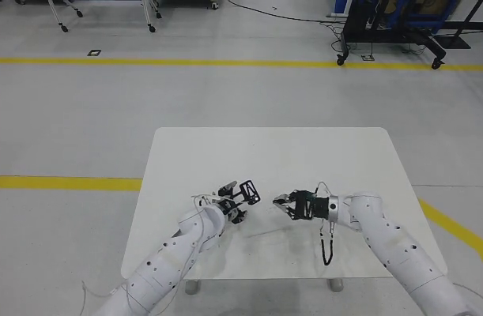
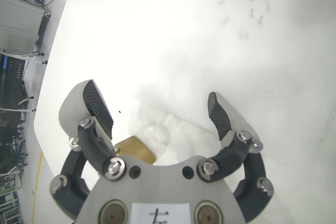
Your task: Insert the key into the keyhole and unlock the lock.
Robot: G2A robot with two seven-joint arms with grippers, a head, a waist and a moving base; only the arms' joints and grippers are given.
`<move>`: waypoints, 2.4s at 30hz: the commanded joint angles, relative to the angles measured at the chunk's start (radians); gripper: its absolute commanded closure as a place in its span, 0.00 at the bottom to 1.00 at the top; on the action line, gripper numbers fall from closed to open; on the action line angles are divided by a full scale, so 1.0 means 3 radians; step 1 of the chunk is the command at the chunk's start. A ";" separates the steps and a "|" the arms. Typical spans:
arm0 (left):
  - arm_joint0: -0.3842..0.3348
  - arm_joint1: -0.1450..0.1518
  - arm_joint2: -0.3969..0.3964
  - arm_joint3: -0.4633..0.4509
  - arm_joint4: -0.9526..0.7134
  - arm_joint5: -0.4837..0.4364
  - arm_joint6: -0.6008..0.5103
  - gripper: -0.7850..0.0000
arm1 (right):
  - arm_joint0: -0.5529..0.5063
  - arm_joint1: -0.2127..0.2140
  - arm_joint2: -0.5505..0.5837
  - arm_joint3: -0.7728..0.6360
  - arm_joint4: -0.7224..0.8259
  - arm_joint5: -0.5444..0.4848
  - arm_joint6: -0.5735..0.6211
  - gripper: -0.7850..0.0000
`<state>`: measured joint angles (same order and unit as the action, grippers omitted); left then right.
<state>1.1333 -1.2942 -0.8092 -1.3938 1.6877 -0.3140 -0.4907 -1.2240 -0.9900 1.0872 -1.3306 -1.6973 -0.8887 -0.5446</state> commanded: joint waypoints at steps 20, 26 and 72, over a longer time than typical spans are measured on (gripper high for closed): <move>0.0334 0.0144 -0.0604 -0.0495 -0.0333 -0.0197 0.0931 0.00 | -0.0702 0.0329 0.0531 -0.0539 0.0020 0.0018 -0.1308 1.00; 0.0319 0.0291 -0.1417 0.0188 -0.1785 -0.2009 0.2195 0.00 | -0.0633 0.0241 0.0303 -0.0509 0.0896 -0.0006 -0.1284 1.00; -0.0360 0.0538 0.0074 0.0456 -0.5011 -0.2328 0.1528 0.61 | 0.0244 -0.0355 -0.0880 0.0243 0.4322 -0.0404 0.0594 1.00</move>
<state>1.0278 -1.1346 -0.7877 -1.2614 0.1886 -1.0123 -0.0239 -1.1557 -1.0927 0.8245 -1.2648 -0.4145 -1.0049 -0.3712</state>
